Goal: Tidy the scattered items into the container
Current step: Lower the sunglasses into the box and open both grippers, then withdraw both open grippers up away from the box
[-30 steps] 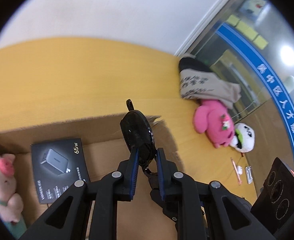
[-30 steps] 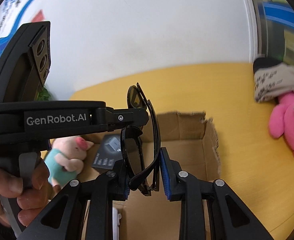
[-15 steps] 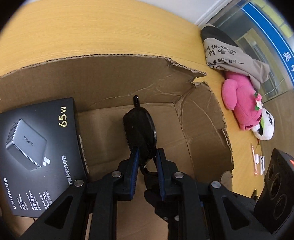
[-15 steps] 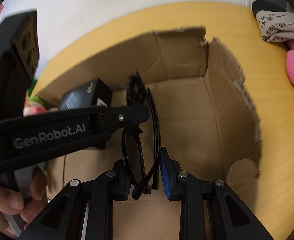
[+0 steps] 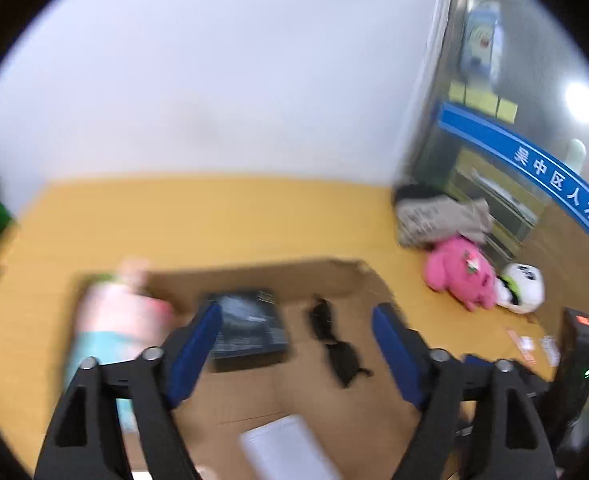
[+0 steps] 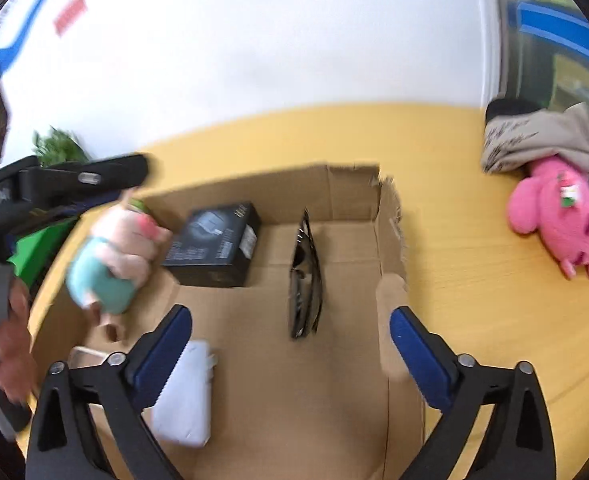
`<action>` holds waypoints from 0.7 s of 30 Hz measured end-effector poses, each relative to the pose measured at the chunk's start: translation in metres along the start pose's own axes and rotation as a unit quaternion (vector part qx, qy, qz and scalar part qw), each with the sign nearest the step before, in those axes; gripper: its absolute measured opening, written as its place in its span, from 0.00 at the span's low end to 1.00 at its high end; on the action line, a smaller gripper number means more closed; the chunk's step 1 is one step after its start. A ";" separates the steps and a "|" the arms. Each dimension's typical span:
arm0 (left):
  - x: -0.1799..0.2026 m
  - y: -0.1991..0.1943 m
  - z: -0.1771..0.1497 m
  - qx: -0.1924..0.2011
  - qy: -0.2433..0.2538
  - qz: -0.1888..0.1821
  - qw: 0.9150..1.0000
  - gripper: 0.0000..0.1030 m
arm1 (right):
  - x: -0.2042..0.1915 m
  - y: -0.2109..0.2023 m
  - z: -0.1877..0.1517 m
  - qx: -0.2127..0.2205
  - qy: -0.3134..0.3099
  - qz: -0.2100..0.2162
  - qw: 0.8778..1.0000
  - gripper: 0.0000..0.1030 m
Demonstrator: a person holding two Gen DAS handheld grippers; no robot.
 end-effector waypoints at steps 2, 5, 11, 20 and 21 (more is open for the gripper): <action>-0.012 -0.049 -0.015 0.044 0.016 0.053 0.998 0.81 | -0.008 -0.030 -0.020 0.046 -0.022 -0.001 0.999 1.00; -0.033 -0.093 -0.047 0.071 0.021 0.103 0.992 0.83 | -0.026 -0.049 -0.049 0.084 -0.058 -0.014 0.995 1.00; -0.067 -0.087 -0.116 0.039 -0.016 0.130 0.991 0.83 | -0.041 -0.028 -0.094 0.097 -0.102 -0.026 0.990 1.00; -0.060 -0.033 -0.182 0.010 -0.011 0.128 0.992 0.83 | -0.030 -0.007 -0.115 0.104 -0.084 -0.034 0.990 1.00; -0.057 -0.031 -0.184 0.020 0.002 0.139 0.990 0.83 | -0.030 -0.006 -0.115 0.106 -0.086 -0.034 0.990 1.00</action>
Point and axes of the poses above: each gripper's, at about its wrist camera, not at the fingertips, and y roughly the way its jaws point, x to its right, z to its top, the point moved 2 cm from there along y, roughly the way its jaws point, and after that the axes turned 5 degrees about z, right-handed, at the moved point
